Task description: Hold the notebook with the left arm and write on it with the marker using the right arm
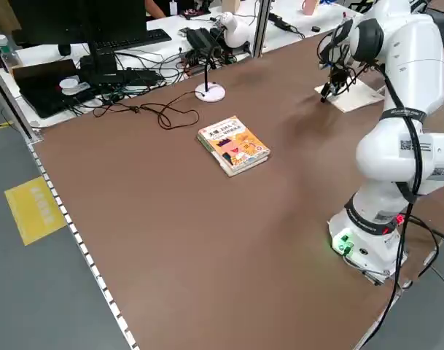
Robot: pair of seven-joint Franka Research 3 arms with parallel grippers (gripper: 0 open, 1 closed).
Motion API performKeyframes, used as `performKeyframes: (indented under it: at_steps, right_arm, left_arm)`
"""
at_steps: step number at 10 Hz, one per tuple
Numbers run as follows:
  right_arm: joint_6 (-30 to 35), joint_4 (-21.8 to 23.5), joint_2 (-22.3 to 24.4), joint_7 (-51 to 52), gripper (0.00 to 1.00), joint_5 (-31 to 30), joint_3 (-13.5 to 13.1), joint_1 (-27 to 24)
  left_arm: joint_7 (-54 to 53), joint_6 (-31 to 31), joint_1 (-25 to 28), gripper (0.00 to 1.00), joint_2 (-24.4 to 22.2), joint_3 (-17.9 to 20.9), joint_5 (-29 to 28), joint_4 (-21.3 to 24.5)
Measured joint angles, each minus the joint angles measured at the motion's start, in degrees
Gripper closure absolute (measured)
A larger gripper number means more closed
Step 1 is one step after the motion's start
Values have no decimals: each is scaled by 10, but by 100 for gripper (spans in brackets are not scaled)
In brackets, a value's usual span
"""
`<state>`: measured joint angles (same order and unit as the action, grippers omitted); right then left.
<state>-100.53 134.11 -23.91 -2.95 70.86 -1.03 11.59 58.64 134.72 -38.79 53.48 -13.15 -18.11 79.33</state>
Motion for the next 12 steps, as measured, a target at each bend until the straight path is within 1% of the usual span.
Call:
performKeyframes:
  at_steps: [12]
  right_arm:
    - [0,-8,-3,16,83,-2,-9,-18]
  left_arm:
    - [0,0,0,0,0,0,0,0]
